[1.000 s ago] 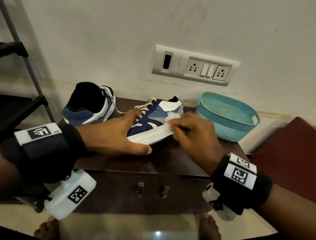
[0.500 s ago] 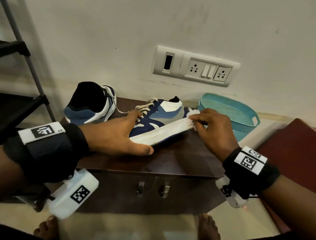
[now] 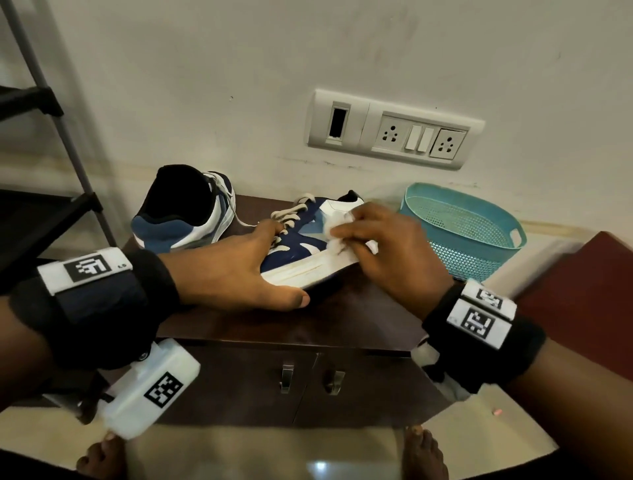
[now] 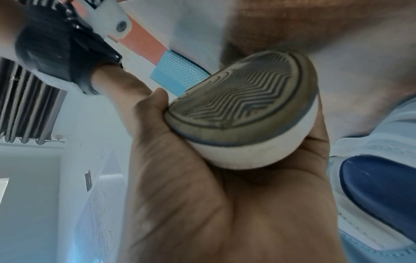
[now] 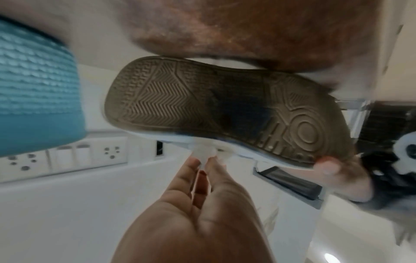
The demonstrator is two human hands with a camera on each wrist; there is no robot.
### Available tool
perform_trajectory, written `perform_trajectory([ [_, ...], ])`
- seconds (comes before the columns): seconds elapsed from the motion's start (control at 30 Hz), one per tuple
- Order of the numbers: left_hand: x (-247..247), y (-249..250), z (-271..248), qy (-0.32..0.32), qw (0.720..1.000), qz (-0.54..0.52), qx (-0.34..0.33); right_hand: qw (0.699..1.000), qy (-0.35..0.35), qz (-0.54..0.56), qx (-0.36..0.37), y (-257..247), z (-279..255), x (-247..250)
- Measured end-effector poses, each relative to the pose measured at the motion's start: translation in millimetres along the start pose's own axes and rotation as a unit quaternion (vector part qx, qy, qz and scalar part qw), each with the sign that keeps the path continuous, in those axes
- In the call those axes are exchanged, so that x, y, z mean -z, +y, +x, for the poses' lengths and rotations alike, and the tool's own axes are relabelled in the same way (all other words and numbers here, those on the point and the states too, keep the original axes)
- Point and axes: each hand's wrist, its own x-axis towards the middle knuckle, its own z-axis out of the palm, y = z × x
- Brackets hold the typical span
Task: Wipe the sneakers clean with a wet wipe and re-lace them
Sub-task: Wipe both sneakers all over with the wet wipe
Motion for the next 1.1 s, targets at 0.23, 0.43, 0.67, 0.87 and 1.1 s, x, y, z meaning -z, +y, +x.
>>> perform_trajectory([
  [0.23, -0.9, -0.7, 2.2, -0.006, 1.0, 0.0, -0.005, 1.0, 0.016, 0.026, -0.002, -23.4, -5.6, -3.1],
  [0.43, -2.5, -3.3, 1.7, -0.002, 1.0, 0.003, -0.013, 0.998, 0.024, -0.001, -0.064, 20.7, 5.6, 8.2],
  [0.67, -4.3, -3.4, 2.3, -0.007, 1.0, 0.006, -0.018, 0.995, -0.02, 0.071, -0.061, -20.9, -0.3, 8.2],
  [0.87, -3.8, -5.9, 2.1, -0.006, 1.0, 0.007, -0.022, 0.993, -0.017, 0.032, -0.111, 13.9, 7.6, 19.1],
  [1.1, -8.0, -6.7, 2.0, -0.001, 0.999, -0.005, -0.052, 0.989, 0.004, 0.049, -0.14, 4.2, 10.8, 22.9],
])
